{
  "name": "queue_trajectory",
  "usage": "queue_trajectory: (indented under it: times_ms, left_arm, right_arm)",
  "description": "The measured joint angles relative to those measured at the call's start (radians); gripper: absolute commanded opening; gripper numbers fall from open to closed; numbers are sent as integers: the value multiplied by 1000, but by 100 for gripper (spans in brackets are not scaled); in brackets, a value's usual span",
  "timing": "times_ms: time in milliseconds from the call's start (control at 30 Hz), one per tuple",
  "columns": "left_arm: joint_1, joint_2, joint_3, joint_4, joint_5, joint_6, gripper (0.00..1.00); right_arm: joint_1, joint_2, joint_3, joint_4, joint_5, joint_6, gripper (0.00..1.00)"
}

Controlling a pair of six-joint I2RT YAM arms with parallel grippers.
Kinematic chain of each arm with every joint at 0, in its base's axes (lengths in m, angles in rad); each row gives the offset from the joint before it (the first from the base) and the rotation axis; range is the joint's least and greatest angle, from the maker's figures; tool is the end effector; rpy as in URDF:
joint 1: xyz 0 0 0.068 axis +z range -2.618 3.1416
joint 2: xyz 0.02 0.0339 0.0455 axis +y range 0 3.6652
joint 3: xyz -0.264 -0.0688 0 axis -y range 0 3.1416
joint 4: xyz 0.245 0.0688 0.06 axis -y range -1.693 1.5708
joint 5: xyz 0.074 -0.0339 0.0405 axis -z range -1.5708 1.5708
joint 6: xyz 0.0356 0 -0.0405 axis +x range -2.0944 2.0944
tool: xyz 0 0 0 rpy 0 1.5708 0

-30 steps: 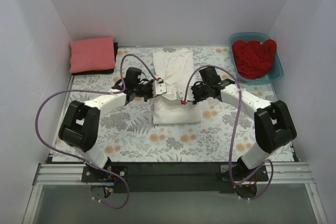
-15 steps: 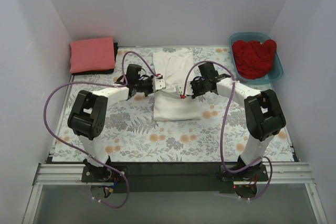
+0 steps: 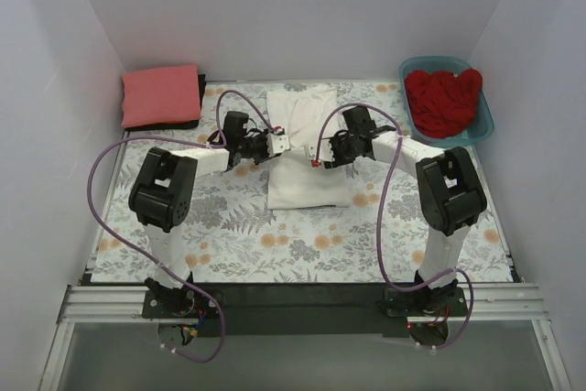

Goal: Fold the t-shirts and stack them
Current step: Fold the tshirt

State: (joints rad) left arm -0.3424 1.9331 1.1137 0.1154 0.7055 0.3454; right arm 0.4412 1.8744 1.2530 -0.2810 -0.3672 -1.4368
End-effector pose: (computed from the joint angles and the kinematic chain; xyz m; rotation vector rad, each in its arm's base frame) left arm 0.3707 -0.1566 0.1569 1.0747 1.9094 -0.7937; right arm 0.3558 0.1822 0.1874 -2.0178 1.2860 -0.0063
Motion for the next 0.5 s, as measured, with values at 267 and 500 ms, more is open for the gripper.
queue_trajectory:
  times_ms: [267,500]
  left_arm:
    - [19,-29,0,51,-54,-129,46]
    - [26,-386,-172,10,-28,-235,43]
  right_arm:
    - [-8,-50,14,12,40,28,68]
    - [3,-364,-104,-61,-3,80,56]
